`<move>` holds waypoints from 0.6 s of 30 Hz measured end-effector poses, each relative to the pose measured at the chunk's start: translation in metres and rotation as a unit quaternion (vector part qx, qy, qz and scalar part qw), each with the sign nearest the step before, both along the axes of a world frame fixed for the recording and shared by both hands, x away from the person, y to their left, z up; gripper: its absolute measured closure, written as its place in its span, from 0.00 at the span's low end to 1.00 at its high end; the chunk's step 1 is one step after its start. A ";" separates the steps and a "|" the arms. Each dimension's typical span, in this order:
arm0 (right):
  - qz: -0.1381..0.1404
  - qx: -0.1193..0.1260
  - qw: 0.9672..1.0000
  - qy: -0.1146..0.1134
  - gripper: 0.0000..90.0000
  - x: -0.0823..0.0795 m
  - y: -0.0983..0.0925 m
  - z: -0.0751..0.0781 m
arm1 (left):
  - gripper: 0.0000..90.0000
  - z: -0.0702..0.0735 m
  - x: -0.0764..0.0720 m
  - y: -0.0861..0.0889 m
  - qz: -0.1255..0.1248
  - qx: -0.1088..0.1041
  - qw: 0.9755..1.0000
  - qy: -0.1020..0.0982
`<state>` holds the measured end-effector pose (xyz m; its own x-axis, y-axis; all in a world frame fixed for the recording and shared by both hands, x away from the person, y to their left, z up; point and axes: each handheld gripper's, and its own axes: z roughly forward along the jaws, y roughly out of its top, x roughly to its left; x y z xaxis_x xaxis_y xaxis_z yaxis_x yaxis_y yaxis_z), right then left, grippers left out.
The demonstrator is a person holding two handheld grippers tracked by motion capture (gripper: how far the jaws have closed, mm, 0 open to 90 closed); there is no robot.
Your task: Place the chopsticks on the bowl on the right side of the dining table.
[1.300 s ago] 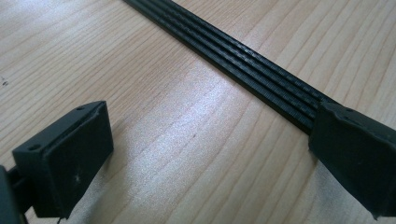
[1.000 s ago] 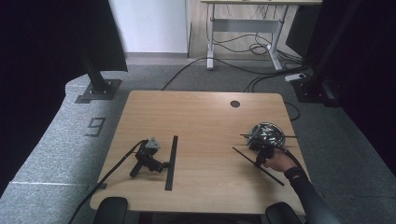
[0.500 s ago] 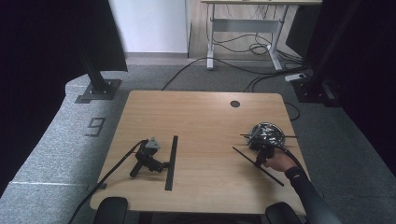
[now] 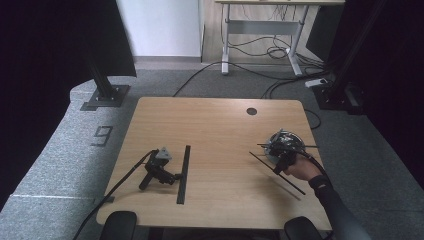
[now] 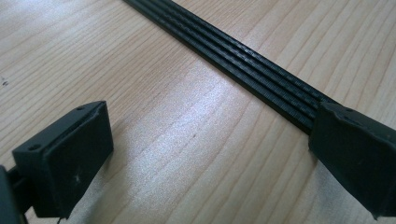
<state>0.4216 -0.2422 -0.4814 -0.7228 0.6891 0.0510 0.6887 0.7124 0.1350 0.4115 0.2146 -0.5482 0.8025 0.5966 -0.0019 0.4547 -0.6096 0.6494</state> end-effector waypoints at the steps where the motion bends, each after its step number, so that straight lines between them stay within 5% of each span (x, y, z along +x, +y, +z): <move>1: 0.000 -0.001 1.000 0.000 0.95 0.000 0.000 0.002 | 0.00 0.000 0.000 0.000 0.000 0.000 1.000 0.000; 18: 0.000 0.004 1.000 -0.022 0.95 0.002 0.001 0.042 | 0.00 0.000 0.000 0.000 0.000 0.000 1.000 0.000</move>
